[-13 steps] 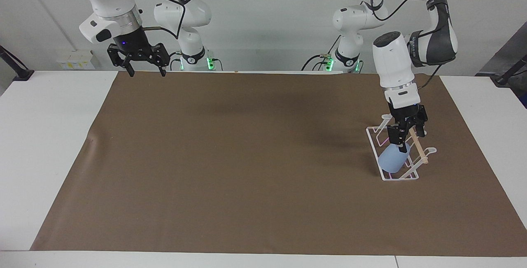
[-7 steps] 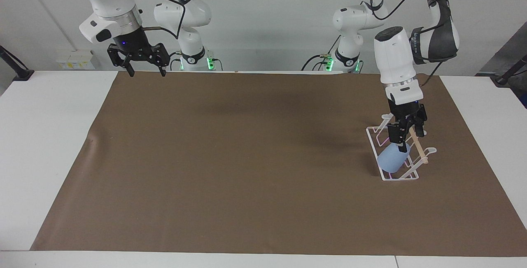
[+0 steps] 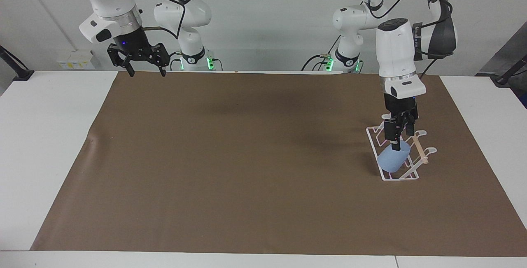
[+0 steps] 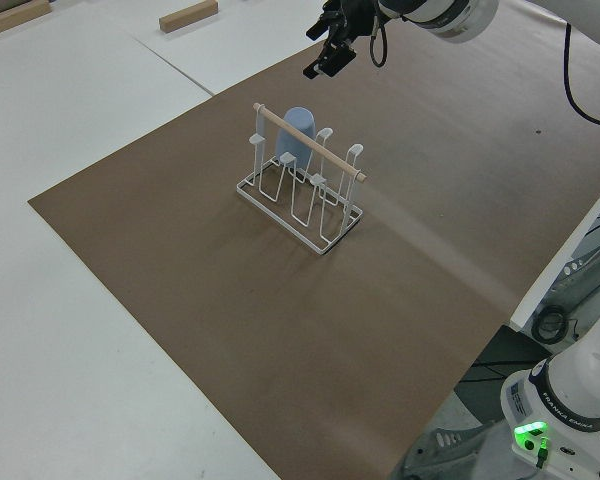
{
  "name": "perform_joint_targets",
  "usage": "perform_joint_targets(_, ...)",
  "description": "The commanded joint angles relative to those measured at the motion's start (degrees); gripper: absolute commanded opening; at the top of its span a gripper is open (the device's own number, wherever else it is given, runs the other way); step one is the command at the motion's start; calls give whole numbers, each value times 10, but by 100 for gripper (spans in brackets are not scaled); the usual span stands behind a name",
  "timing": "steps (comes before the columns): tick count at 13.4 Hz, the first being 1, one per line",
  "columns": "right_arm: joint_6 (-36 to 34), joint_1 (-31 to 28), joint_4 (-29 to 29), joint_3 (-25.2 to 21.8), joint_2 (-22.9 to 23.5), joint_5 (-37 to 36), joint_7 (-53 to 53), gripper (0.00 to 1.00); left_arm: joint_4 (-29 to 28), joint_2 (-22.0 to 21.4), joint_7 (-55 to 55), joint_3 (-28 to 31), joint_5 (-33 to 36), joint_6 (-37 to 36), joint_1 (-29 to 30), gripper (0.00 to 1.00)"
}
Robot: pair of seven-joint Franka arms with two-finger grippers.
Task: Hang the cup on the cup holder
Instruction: 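Lower the cup onto the rack hook and open the left gripper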
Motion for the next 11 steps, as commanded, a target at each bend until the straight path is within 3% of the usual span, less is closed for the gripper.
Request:
perform_joint_targets(1,-4,-5,-11,1,-13,12,7,100,55,-3,17,3,-59,-65,-15,100)
perform_joint_targets(7,-3,-5,-11,1,-13,12,7,100,148,-11,253,7,-201,-236,-4,100)
perform_joint_targets(11,-3,-5,-11,1,-13,12,7,100,137,-36,428,14,-263,-289,30,100)
